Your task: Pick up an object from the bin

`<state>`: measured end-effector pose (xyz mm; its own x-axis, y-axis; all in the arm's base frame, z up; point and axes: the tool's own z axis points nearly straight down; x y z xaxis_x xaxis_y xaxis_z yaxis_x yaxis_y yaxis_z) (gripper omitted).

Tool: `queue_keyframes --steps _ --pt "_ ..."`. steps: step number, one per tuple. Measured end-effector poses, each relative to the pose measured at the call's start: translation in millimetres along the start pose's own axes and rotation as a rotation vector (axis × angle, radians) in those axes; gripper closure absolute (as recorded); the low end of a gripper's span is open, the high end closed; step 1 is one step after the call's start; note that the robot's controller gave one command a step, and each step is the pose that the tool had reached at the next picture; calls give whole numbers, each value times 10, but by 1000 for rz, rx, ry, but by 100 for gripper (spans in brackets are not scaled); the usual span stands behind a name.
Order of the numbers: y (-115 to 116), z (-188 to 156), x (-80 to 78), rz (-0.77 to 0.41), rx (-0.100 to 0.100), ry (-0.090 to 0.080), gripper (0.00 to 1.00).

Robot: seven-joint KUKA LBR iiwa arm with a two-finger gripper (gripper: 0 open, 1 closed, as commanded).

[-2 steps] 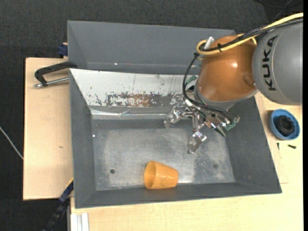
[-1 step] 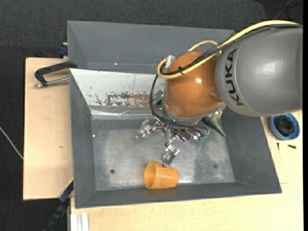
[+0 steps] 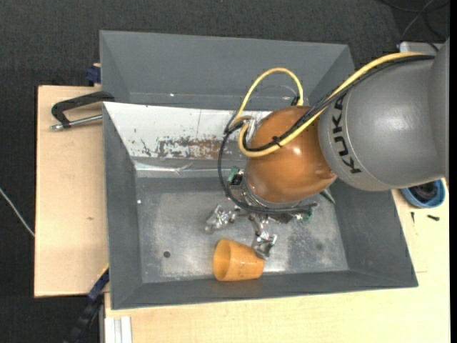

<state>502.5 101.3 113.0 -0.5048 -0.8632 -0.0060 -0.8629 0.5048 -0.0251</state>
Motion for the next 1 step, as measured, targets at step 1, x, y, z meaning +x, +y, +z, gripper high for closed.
queue_keyframes --steps 1 --pt "199 157 -153 -459 -19 -11 0"
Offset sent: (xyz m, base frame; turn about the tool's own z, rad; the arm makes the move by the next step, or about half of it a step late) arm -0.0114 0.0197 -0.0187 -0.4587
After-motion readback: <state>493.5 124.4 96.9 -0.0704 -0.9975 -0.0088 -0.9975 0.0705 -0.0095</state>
